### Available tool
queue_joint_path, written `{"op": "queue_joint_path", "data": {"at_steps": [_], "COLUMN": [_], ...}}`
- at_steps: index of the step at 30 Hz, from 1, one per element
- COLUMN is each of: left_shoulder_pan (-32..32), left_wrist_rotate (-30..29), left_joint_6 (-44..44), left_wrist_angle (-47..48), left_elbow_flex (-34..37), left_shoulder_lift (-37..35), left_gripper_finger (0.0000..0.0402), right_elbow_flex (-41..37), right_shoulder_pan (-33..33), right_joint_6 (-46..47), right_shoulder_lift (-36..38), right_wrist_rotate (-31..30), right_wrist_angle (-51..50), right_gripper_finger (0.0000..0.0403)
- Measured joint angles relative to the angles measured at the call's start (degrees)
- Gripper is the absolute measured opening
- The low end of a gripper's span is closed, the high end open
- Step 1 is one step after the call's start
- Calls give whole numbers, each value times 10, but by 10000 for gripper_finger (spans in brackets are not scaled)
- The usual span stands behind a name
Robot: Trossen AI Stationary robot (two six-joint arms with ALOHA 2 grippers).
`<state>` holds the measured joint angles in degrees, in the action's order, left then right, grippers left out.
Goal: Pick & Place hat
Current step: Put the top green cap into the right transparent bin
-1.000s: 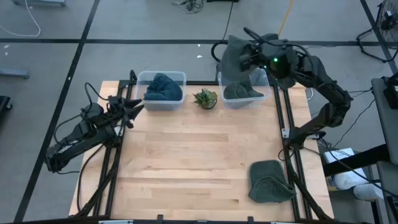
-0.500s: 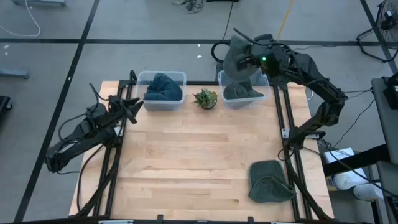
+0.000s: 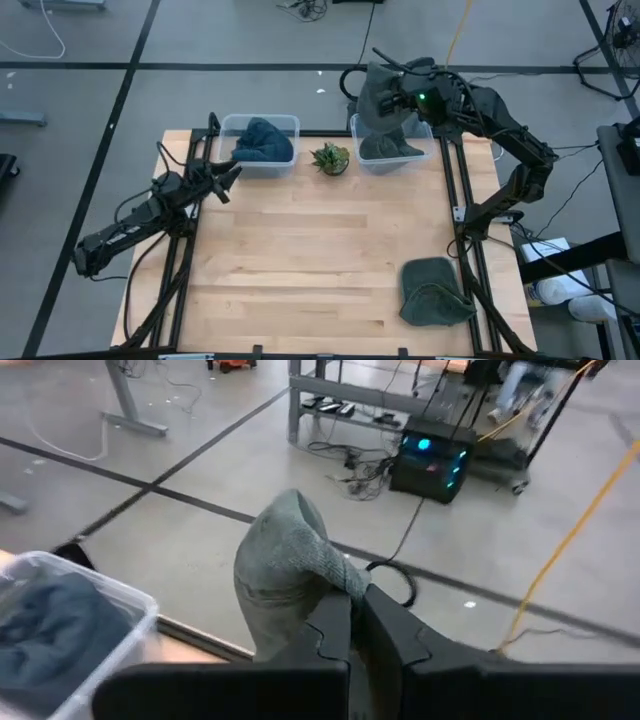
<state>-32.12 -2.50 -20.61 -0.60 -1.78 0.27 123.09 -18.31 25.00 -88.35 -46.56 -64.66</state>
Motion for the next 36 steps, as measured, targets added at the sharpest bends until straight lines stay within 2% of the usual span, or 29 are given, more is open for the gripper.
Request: {"op": "queue_joint_path", "data": {"at_steps": [12,18,22,29,36], "left_shoulder_pan": [0,0,0,0,0], "left_wrist_rotate": [1,36,62,66,66], "left_joint_6": [2,-5,-22,-21,-21], "left_wrist_angle": [-4,-2,-9,-23,-25], "left_elbow_flex": [9,10,11,12,12], "left_shoulder_lift": [0,1,1,1,1], "left_gripper_finger": [187,186,186,186,186], "right_elbow_flex": [0,0,0,0,0], "right_shoulder_pan": [-3,-5,-9,-17,-32], "right_joint_6": [158,191,239,303,330], "right_shoulder_lift": [-11,-34,-58,-108,-121], "right_wrist_rotate": [-11,-24,-3,6,4], "right_wrist_angle": [-134,-132,-136,-193,-218], "right_gripper_finger": [0,0,0,0,0]}}
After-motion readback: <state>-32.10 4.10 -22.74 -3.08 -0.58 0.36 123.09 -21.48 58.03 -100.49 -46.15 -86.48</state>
